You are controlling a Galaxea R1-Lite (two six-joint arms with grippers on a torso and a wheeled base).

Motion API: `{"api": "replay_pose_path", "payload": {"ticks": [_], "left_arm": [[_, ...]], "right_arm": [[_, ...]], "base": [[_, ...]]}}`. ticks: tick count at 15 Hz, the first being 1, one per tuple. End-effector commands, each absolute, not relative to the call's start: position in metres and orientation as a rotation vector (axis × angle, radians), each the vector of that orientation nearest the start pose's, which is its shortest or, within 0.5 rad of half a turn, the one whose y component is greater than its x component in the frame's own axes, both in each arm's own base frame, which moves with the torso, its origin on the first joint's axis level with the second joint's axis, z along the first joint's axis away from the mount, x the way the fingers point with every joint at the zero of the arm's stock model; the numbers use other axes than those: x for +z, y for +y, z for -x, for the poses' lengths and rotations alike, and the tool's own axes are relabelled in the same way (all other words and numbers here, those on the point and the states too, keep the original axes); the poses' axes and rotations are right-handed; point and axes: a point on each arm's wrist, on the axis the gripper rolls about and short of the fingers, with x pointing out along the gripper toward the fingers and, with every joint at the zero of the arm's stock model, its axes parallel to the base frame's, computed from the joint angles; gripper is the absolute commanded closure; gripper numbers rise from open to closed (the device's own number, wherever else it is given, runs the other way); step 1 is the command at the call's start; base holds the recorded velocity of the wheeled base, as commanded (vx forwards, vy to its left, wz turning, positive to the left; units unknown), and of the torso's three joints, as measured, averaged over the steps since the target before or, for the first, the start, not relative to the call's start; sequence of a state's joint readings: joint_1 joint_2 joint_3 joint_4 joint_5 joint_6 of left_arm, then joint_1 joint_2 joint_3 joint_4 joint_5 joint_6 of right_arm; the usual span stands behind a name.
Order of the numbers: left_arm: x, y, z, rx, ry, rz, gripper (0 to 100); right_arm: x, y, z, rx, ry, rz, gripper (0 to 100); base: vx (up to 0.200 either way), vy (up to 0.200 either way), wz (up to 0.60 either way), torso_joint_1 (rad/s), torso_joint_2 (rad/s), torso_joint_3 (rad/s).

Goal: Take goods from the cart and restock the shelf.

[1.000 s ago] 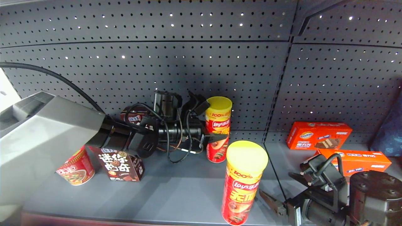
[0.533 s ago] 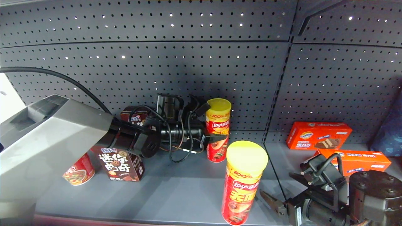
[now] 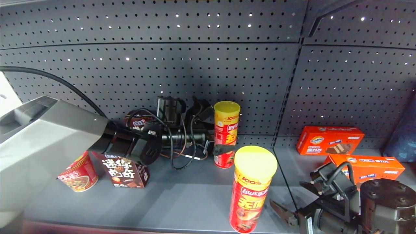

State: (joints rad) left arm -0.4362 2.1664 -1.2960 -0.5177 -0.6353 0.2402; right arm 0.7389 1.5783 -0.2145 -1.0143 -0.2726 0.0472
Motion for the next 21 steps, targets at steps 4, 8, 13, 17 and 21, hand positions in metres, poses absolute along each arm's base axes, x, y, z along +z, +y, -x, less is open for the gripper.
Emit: {"api": "replay_pose_path", "payload": {"ticks": [4, 8, 13, 17, 21], "left_arm": [[0.139, -0.153, -0.346, -0.978, 0.279, -0.254, 0], [0.146, -0.161, -0.337, -0.864, 0.281, -0.29, 0], [0.174, -0.157, -0.297, -0.776, 0.257, -0.29, 0], [0.181, -0.142, -0.267, -0.731, 0.259, -0.296, 0], [0.185, -0.134, -0.267, -0.696, 0.248, -0.293, 0]], "right_arm": [[0.108, 0.135, -0.158, 0.451, 0.328, 0.133, 0], [0.108, 0.132, -0.16, 0.426, 0.328, 0.136, 0], [0.111, 0.131, -0.161, 0.425, 0.312, 0.125, 0], [0.11, 0.139, -0.155, 0.473, 0.317, 0.135, 0], [0.108, 0.148, -0.152, 0.515, 0.321, 0.147, 0]], "base": [[0.0, 0.0, 0.0, 0.0, 0.0, 0.0], [0.0, 0.0, 0.0, 0.0, 0.0, 0.0], [0.0, 0.0, 0.0, 0.0, 0.0, 0.0], [0.0, 0.0, 0.0, 0.0, 0.0, 0.0], [0.0, 0.0, 0.0, 0.0, 0.0, 0.0]]}}
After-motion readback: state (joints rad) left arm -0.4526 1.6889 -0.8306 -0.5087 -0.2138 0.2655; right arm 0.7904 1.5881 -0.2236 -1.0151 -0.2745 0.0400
